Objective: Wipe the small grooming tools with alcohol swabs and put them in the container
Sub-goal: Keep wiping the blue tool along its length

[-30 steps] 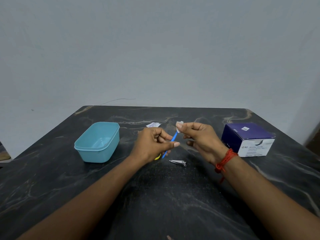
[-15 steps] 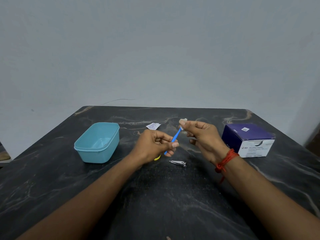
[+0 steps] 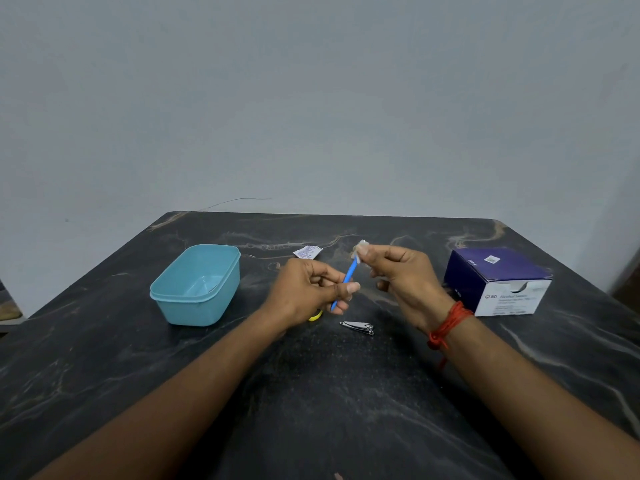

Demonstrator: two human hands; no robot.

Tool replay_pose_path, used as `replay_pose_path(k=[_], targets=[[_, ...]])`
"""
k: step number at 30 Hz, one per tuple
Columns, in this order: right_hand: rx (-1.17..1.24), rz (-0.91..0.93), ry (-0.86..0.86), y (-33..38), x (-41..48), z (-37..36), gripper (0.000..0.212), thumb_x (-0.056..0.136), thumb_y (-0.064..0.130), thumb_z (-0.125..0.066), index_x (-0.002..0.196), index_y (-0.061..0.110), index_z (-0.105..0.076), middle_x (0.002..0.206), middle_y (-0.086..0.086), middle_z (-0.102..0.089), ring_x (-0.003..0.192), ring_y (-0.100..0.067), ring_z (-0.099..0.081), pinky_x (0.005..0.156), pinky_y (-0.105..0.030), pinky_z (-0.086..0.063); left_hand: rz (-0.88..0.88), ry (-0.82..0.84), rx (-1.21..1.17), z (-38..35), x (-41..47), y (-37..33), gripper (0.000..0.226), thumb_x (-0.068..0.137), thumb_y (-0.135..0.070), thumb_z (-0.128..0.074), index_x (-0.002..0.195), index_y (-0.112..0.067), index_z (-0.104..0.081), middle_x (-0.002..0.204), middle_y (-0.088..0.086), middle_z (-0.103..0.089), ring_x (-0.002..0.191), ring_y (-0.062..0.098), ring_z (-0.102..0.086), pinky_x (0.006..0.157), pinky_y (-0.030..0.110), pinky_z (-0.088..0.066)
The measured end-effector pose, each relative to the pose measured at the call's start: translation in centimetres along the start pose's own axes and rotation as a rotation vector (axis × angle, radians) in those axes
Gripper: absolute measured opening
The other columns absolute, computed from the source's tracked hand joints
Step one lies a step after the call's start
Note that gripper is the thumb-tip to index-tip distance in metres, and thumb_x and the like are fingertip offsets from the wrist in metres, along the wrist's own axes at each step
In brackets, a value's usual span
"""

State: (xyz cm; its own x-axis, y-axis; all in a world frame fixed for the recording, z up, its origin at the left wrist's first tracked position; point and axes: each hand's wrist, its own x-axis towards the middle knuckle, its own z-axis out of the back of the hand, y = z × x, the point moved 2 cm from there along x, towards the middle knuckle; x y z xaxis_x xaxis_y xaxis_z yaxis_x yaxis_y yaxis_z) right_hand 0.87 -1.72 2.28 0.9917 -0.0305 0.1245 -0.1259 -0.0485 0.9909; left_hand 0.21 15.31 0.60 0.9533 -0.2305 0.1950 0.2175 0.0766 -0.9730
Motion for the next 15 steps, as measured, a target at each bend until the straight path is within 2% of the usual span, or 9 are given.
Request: replay_pose_path(k=[3,6,10,13,15], targets=[[0.01,0.012,0.009,0.28,0.02,0.22,0.038,0.069,0.043,-0.079,0.091,0.013,-0.08,0.105,-0.004,-0.076,0.076,-0.009,-0.049,0.069,-0.028,-0.039,0.007,0.018,-0.012,-0.19,-0.02,0.01,0.011,0.082,-0.005,-0.076,0.088,0.003,-0.072,0.069,0.013,-0.073,0.056,0.017,-0.069,0.057,0.025,-0.058],[-0.023,-0.033,0.044,0.16,-0.13,0.09,0.039,0.069,0.043,-0.078,0.094,0.013,-0.079,0.102,0.003,-0.077,0.081,-0.008,-0.053,0.072,-0.029,-0.04,0.009,0.012,-0.031,-0.02,-0.09,0.05,0.013,0.083,-0.006,-0.076,0.091,0.004,-0.072,0.071,0.014,-0.073,0.058,0.019,-0.07,0.059,0.026,-0.059],[-0.061,-0.053,0.109,-0.05,-0.29,-0.26,0.021,0.078,0.033,-0.078,0.09,0.016,-0.079,0.093,0.011,-0.077,0.074,0.003,-0.059,0.068,-0.025,-0.039,0.019,-0.008,-0.064,0.07,-0.07,-0.15,0.013,0.085,-0.005,-0.074,0.093,0.005,-0.072,0.074,0.016,-0.074,0.058,0.019,-0.07,0.059,0.026,-0.06],[-0.036,-0.003,0.064,0.15,-0.29,-0.17,0.02,0.077,0.032,-0.078,0.089,0.016,-0.079,0.096,0.011,-0.077,0.075,0.009,-0.062,0.068,-0.024,-0.039,0.022,-0.003,-0.071,0.01,-0.12,-0.14,0.012,0.085,-0.006,-0.074,0.092,0.003,-0.072,0.074,0.016,-0.074,0.059,0.019,-0.07,0.06,0.026,-0.06],[-0.001,0.026,0.04,0.35,-0.21,0.06,0.024,0.071,0.037,-0.077,0.085,0.018,-0.078,0.1,0.008,-0.077,0.083,0.004,-0.063,0.068,-0.026,-0.038,0.022,0.002,-0.076,-0.05,-0.12,-0.09,0.012,0.084,-0.006,-0.074,0.092,0.003,-0.072,0.074,0.017,-0.073,0.059,0.02,-0.07,0.059,0.026,-0.06]])
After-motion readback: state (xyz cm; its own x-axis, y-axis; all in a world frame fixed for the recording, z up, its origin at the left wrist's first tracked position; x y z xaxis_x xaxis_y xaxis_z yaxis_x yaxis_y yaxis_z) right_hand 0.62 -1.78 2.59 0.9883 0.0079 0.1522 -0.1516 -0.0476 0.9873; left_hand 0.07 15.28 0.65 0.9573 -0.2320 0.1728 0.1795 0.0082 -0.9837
